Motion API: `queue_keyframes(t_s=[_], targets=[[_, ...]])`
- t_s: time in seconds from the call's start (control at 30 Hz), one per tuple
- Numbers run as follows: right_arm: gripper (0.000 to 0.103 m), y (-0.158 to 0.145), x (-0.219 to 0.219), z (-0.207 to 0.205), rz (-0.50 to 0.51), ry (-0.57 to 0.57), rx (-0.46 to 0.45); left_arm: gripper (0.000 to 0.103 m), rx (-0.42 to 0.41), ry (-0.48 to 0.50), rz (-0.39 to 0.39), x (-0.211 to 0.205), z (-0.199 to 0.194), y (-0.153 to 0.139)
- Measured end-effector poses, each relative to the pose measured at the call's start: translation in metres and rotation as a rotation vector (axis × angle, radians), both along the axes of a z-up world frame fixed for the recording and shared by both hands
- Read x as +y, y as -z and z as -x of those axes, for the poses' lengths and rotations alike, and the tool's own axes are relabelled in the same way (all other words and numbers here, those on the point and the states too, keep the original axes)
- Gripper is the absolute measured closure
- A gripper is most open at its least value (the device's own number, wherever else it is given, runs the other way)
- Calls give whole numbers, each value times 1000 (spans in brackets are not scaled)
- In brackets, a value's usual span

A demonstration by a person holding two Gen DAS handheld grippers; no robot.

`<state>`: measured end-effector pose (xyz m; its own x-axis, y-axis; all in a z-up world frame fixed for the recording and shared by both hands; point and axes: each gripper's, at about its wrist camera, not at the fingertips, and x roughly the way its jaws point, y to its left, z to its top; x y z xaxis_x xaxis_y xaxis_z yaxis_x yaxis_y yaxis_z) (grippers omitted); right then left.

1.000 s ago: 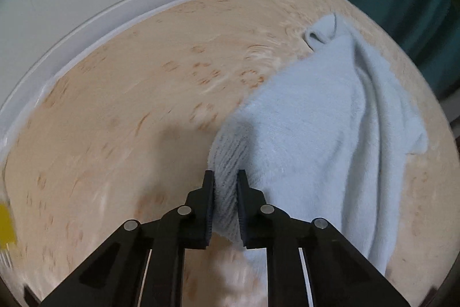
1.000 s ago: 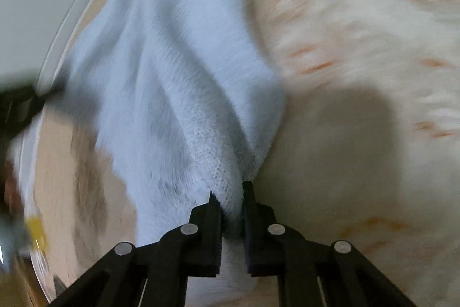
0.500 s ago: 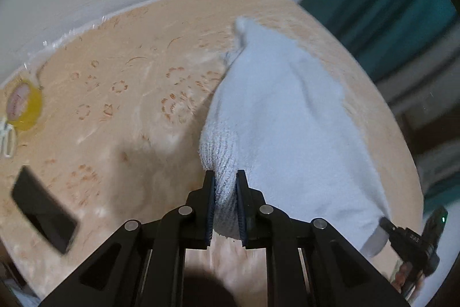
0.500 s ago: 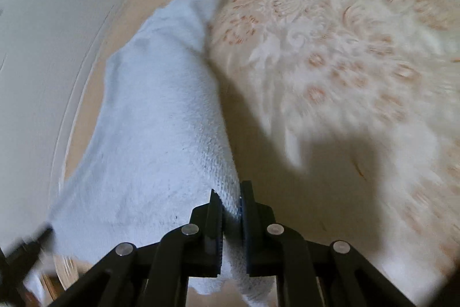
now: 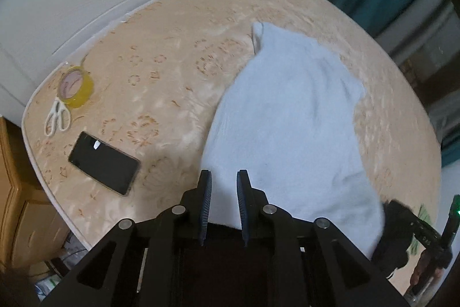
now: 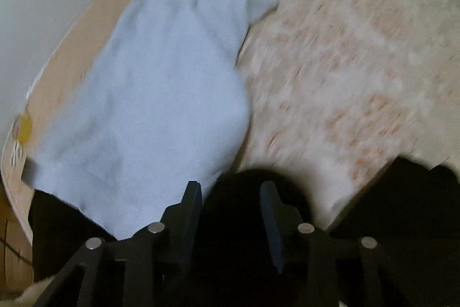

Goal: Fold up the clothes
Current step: 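Lift and shake the sweater with both grippers, spreading it on the mattress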

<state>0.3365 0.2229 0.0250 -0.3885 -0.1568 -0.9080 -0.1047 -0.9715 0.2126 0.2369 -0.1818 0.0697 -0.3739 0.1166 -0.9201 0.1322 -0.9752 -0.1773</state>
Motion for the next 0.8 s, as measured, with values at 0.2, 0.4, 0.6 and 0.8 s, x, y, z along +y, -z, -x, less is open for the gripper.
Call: queue_keyframes(t_s=[0.2,0.4,0.6,0.8], targets=[[53,-4,43,87,-84,42,117,22,138,10,55,-1,72,-30],[45,57,59,233,7,64,31,22,59,107,110,46,242,37],[45,140,63,329,121,147,-141,22,-101,65,132,77,391,143],[46,172,62,359,210,211,-167,22,-206,48,127,92,462,208]])
